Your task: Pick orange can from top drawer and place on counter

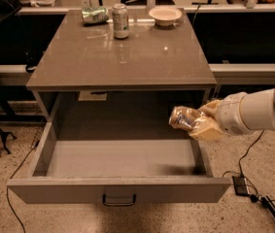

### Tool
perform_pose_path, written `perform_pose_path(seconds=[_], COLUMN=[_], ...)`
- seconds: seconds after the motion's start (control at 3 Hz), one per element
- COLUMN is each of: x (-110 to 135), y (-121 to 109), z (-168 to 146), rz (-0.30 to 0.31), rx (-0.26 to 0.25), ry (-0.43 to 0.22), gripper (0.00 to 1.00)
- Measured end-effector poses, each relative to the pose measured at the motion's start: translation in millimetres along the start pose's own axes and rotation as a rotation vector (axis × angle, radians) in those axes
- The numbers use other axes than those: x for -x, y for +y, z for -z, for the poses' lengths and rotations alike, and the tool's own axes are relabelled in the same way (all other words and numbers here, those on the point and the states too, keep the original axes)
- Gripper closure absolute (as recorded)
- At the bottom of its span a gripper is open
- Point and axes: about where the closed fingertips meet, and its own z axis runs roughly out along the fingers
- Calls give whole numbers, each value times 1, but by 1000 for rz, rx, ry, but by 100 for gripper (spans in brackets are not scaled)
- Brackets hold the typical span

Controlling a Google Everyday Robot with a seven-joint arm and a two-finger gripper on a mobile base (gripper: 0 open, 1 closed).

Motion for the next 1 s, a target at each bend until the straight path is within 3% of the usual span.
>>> perform_pose_path(seconds=[0.67,1.0], x=[91,131], y=[-63,-98], z=[62,70], rz=[131,151], rx=[-123,-168], ry=[-101,-120], gripper=[100,100])
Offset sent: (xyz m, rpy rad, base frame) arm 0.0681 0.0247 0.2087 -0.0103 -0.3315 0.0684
